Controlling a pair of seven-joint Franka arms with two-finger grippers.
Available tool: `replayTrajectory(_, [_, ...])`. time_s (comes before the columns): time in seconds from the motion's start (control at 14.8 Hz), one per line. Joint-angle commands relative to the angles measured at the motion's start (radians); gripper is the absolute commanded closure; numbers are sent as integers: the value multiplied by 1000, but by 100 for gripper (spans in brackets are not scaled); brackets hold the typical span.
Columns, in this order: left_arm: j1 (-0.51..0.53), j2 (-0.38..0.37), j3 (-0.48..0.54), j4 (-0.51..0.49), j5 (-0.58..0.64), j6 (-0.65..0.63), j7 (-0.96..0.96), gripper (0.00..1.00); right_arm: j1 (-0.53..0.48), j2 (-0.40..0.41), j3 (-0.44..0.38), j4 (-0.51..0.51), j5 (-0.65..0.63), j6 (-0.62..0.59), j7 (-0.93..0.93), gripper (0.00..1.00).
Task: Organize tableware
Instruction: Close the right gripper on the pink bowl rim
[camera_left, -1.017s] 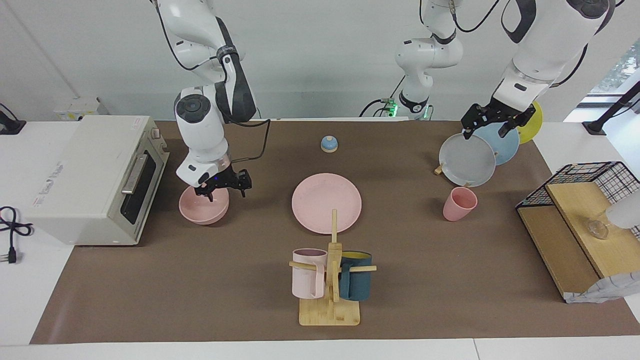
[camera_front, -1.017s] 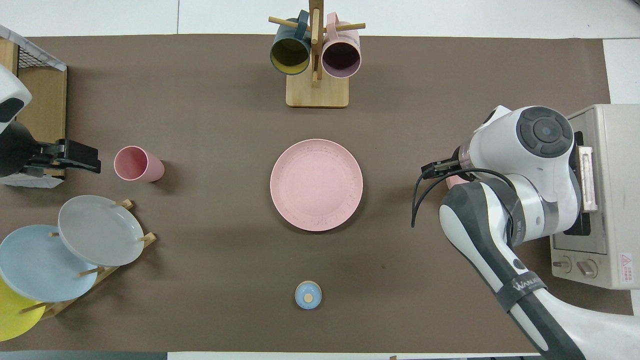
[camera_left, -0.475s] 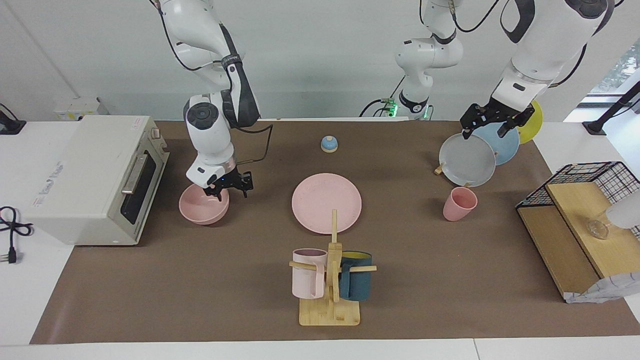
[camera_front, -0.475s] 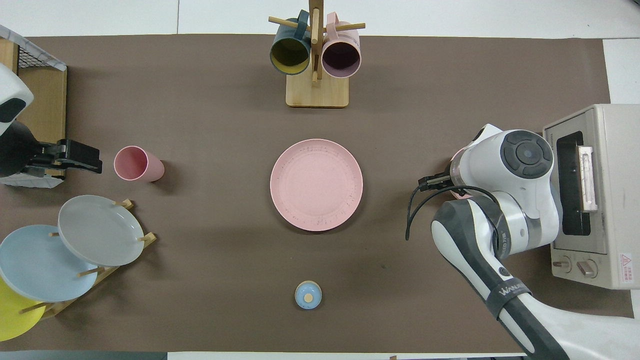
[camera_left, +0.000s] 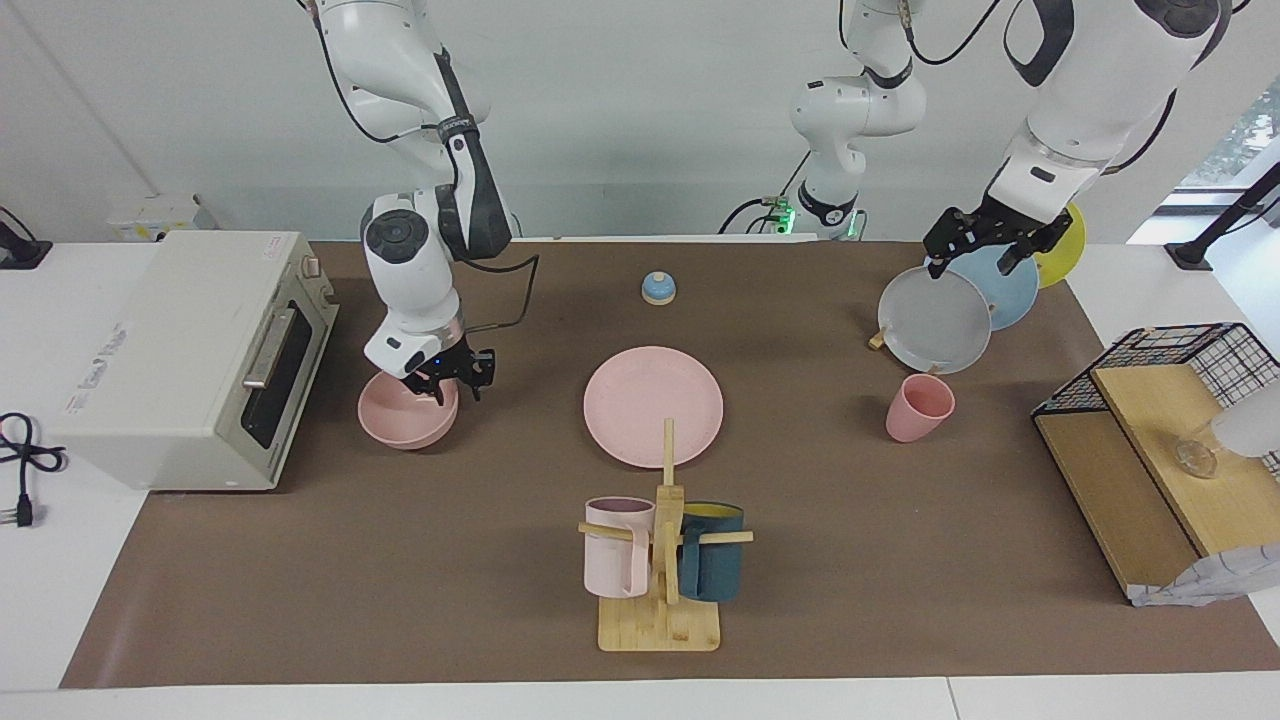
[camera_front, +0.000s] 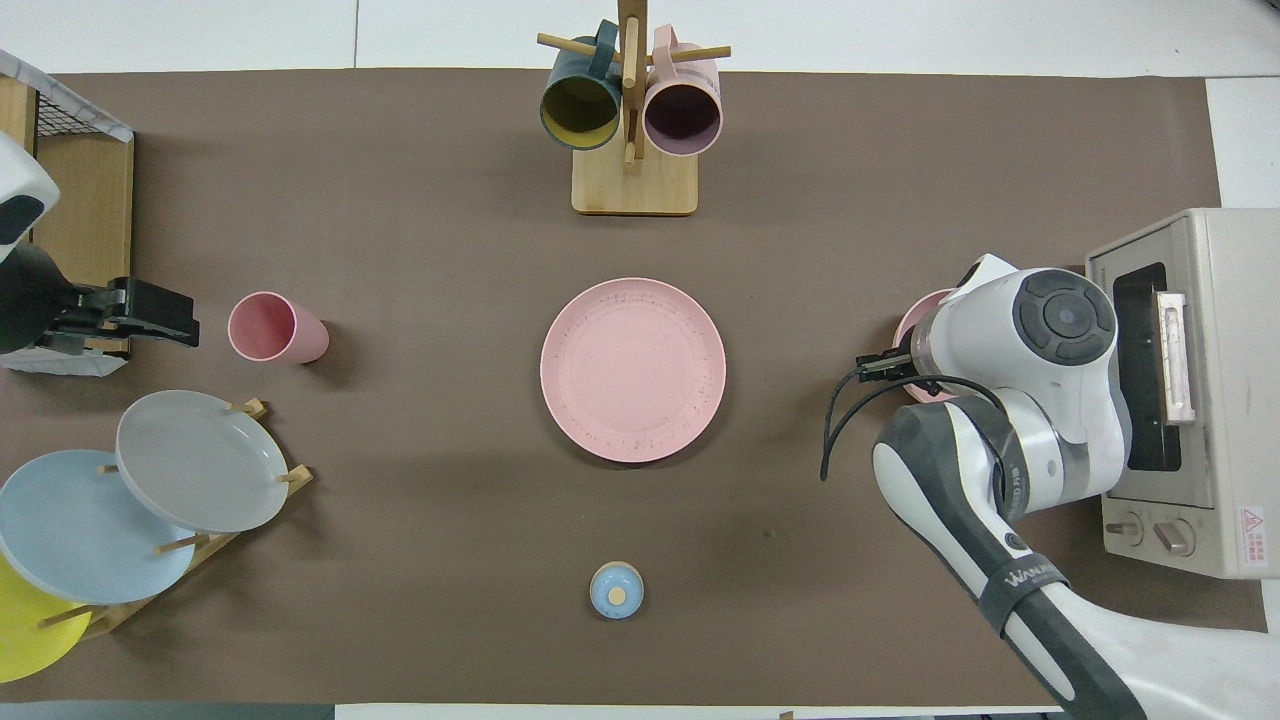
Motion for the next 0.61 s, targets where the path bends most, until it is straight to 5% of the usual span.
replayTrajectory(0.0, [17, -20, -11, -21, 16, 13, -11, 0, -10, -20, 5, -30, -14, 26, -14, 42])
replayTrajectory(0.41, [17, -10, -10, -45, 16, 56, -14, 0, -14, -20, 5, -31, -25, 26, -52, 73])
replayTrajectory(0.54, [17, -10, -10, -45, 16, 56, -14, 0, -27, -20, 5, -31, -25, 26, -62, 96])
